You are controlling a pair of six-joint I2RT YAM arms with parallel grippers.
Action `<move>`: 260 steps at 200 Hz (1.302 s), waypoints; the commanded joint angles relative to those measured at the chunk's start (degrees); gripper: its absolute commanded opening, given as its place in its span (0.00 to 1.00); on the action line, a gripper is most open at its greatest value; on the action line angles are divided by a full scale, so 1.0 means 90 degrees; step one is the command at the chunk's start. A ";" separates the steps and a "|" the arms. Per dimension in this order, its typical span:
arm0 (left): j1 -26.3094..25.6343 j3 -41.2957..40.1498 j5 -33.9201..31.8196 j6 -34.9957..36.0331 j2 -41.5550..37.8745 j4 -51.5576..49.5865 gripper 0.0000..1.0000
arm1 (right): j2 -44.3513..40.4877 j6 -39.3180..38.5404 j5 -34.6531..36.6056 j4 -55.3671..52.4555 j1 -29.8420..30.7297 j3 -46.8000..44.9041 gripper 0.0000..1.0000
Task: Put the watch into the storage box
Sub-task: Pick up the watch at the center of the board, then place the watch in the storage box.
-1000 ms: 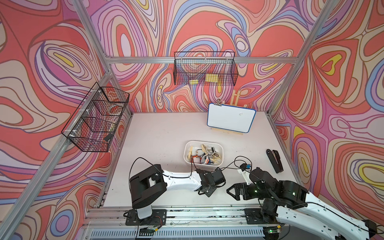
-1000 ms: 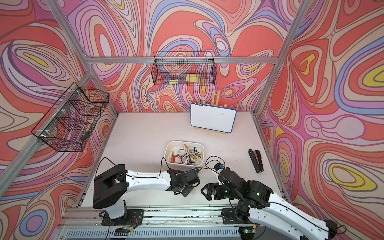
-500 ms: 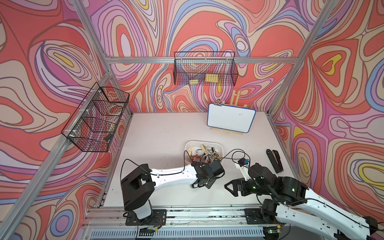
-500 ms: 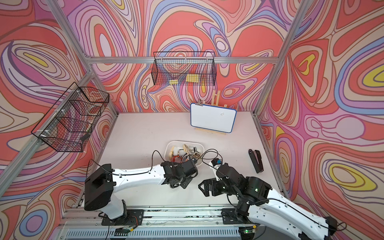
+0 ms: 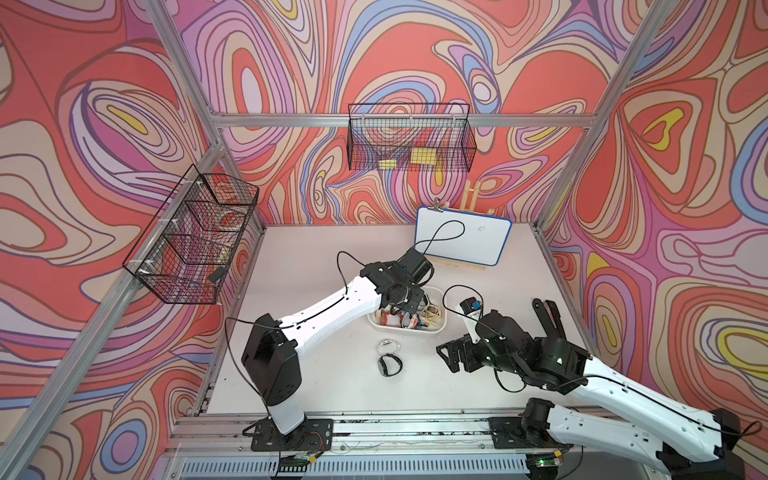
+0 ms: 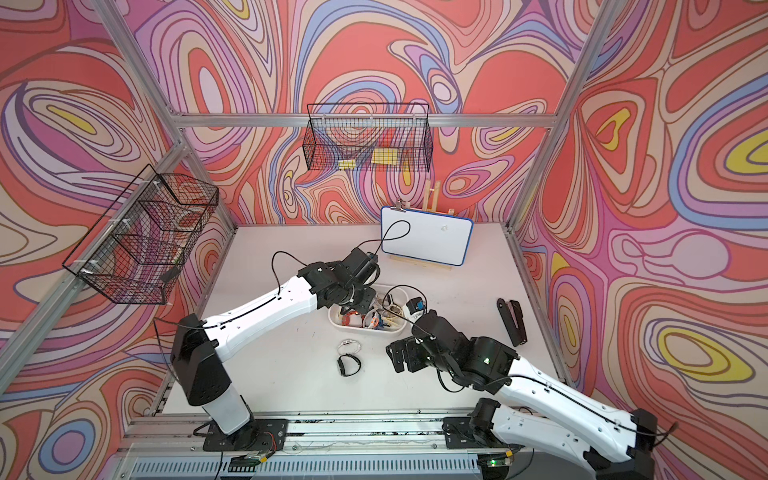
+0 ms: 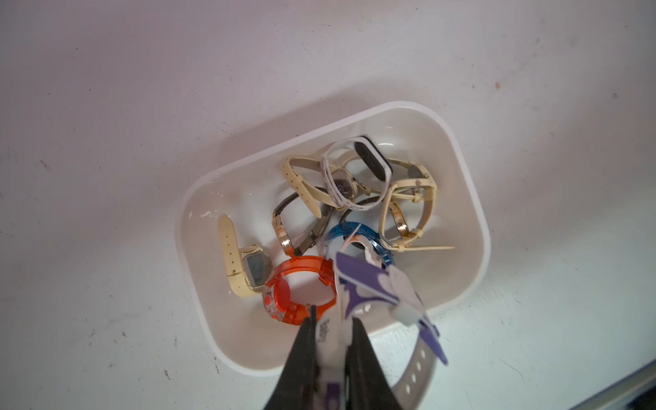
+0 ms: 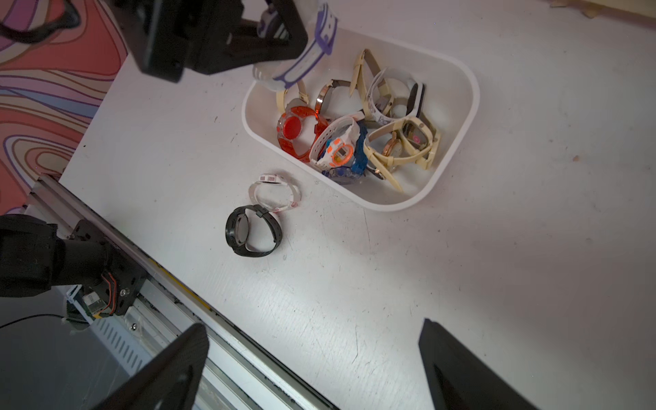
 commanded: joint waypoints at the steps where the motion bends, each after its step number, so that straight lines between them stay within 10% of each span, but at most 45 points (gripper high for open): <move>1: 0.0168 0.0251 -0.0044 0.0310 0.0497 -0.0597 0.05 | 0.0466 -0.0458 0.0105 0.0448 -0.0017 0.0208 0.98; 260: 0.0724 0.1191 -0.0518 0.0703 0.2311 -0.0406 0.10 | 0.1102 -0.0535 -0.0771 0.1335 -0.0702 -0.0401 0.98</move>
